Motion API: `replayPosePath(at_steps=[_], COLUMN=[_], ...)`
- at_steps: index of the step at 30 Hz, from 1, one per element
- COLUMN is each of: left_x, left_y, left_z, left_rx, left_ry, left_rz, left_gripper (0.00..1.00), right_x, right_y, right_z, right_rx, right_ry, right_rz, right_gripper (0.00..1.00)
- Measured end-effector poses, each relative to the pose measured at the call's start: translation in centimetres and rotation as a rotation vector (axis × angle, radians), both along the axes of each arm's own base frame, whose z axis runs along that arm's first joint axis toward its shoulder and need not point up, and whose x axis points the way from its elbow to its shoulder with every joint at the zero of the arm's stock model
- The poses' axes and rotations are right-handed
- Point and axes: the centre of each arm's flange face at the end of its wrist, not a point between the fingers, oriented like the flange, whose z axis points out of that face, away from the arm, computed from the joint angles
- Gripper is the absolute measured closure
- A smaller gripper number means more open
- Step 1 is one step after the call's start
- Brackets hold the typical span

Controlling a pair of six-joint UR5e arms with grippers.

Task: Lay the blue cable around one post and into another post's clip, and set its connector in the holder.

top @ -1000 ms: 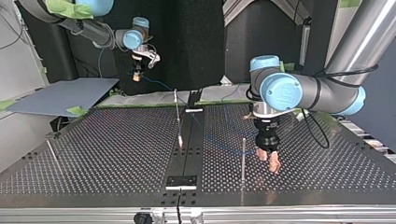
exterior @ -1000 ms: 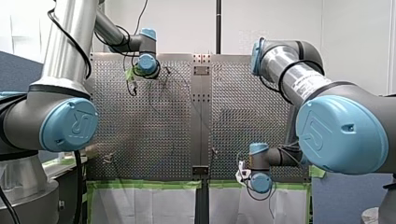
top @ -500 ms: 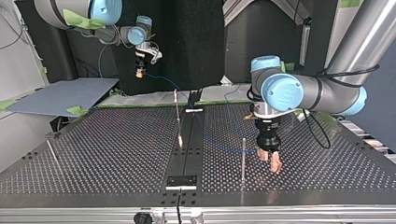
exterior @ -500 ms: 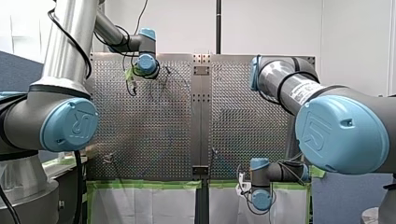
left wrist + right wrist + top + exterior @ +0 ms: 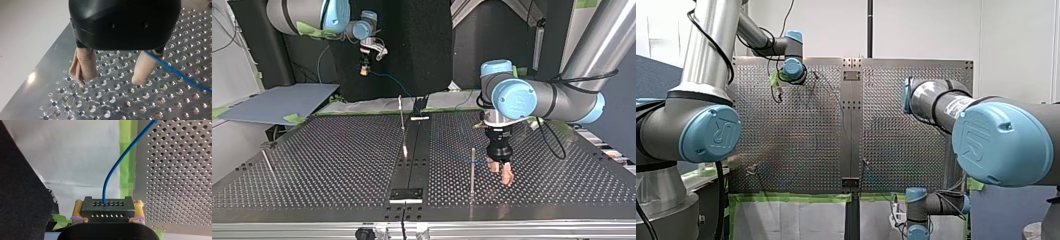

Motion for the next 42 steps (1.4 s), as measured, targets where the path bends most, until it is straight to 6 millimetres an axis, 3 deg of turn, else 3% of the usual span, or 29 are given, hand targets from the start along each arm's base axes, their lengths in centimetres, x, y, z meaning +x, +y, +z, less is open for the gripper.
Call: replayPosePath(at_steps=[15, 23, 33, 42], left_x=[0.0, 0.0, 0.1, 0.1], left_y=[0.0, 0.0, 0.2, 0.3], left_z=[0.0, 0.0, 0.0, 0.0], left_rx=[0.001, 0.001, -0.001, -0.003], left_ry=[0.000, 0.000, -0.001, -0.001], left_rz=[0.000, 0.001, 0.003, 0.001], left_gripper=[0.00, 0.00, 0.00, 0.00], right_x=[-1.6, -3.1, -2.6, -1.8], right_y=[3.6, 8.4, 10.2, 8.1], right_z=[-5.6, -8.6, -6.3, -2.9], right_rx=[0.002, 0.052, 0.065, 0.077], right_ry=[0.014, 0.034, 0.026, 0.024], right_rz=[0.028, 0.094, 0.166, 0.158], right_gripper=[1.00, 1.00, 1.00, 1.00])
